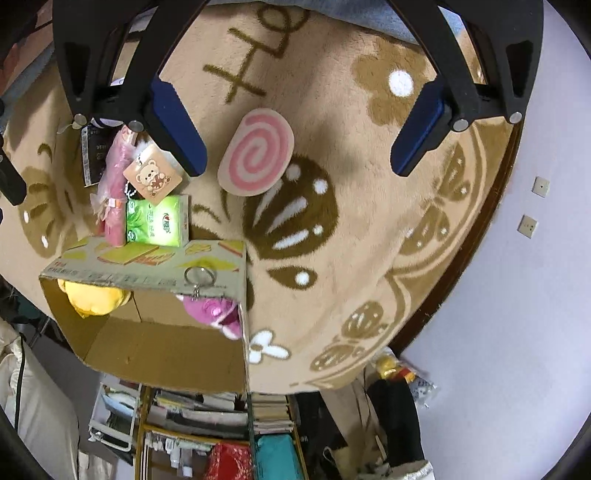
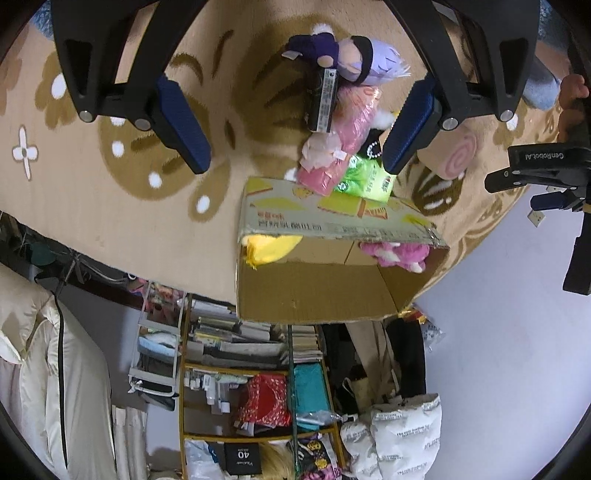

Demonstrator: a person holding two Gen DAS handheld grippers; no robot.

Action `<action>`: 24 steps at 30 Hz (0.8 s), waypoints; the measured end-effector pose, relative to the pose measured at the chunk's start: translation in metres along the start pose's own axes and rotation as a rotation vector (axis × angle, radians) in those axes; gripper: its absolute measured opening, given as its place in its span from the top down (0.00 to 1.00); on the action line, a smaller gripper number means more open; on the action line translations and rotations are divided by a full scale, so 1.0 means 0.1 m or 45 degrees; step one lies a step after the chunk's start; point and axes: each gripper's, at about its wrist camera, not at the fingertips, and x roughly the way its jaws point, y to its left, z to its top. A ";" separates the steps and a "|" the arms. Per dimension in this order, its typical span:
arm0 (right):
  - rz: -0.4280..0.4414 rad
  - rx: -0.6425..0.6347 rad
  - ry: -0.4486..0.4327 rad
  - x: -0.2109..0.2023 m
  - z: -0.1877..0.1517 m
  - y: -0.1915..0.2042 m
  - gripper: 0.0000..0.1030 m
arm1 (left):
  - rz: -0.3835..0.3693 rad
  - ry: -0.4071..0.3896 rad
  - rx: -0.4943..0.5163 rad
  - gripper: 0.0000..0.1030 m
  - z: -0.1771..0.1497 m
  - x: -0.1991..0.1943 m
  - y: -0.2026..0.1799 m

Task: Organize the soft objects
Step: 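Grasp swirl cushion with left tool while right tool grasps black mask pack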

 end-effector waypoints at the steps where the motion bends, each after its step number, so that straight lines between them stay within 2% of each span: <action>1: -0.002 -0.002 0.009 0.02 0.00 0.00 0.05 | -0.007 0.013 0.000 0.04 0.00 0.04 0.00; 6: -0.021 -0.007 0.060 0.16 -0.06 -0.01 0.05 | 0.013 0.055 0.020 0.04 0.00 0.20 -0.05; 24: -0.037 0.014 0.265 0.65 -0.19 -0.01 0.05 | -0.030 0.208 0.070 0.04 0.00 0.64 -0.24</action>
